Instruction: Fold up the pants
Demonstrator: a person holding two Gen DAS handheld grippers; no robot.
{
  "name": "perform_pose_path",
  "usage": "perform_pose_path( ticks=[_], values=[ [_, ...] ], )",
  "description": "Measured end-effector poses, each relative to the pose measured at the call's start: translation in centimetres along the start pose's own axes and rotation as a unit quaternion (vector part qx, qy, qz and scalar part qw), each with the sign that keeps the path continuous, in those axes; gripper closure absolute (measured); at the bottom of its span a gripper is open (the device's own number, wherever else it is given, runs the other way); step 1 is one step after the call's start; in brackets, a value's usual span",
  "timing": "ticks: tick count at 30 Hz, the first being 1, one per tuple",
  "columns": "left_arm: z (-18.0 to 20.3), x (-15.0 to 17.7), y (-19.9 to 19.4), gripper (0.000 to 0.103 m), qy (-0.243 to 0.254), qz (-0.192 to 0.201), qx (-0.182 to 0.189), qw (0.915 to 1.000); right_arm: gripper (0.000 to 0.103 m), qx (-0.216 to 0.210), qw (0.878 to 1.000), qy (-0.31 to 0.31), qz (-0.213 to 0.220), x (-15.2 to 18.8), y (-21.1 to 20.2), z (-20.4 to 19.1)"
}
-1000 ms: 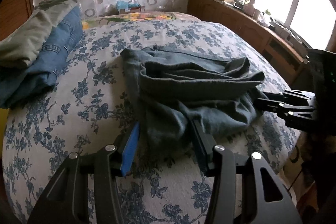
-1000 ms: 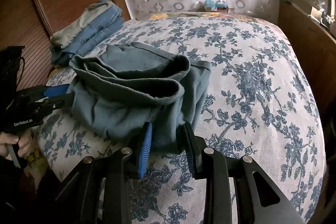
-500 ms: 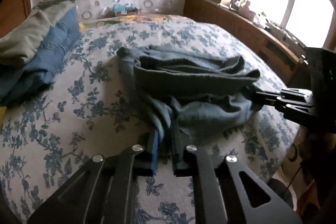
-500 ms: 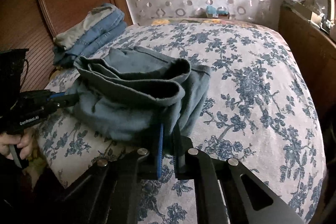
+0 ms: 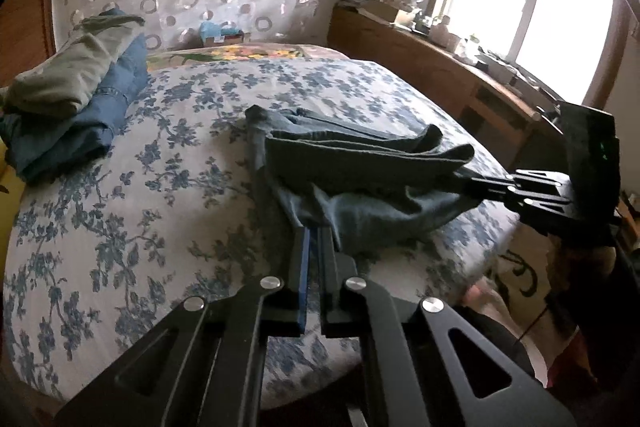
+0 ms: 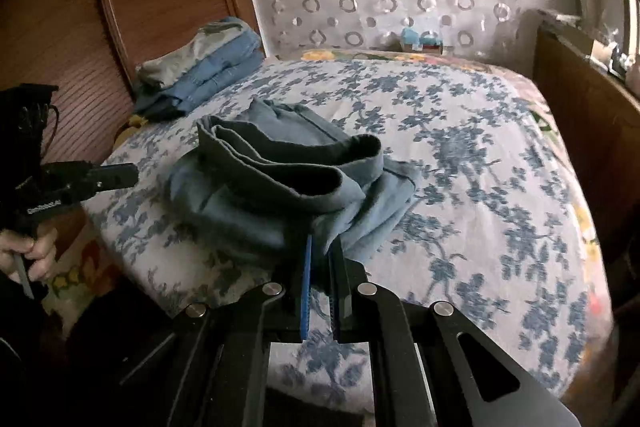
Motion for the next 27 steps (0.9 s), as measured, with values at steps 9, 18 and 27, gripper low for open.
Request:
perform_pose_path(
  ticks=[9,18,27],
  values=[
    [-0.2,-0.7,1.9,0.082,-0.010,-0.016,-0.001,0.9998,0.096,0.035,0.999,0.001,-0.008,0.2,0.2,1.4],
    [-0.9,-2.3,3.8,0.059,-0.005,-0.022,-0.017,0.9996,0.088,0.033,0.999,0.000,0.002,-0.3,-0.2,1.4],
    [-1.6,-4.4,6.2,0.059,-0.008,-0.031,-0.028,0.9991,0.082,0.021,0.999,-0.024,-0.022,-2.2,2.4,1.9]
  ],
)
Point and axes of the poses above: each gripper's, at about its wrist camera, not at the fingertips, and y roughly the way its jaws point, z to its right, x to its underside, the point moved 10 cm from there along y, roughly the way its jaws point, and after that the axes turned 4 degrees about -z, right-handed, at the moved point
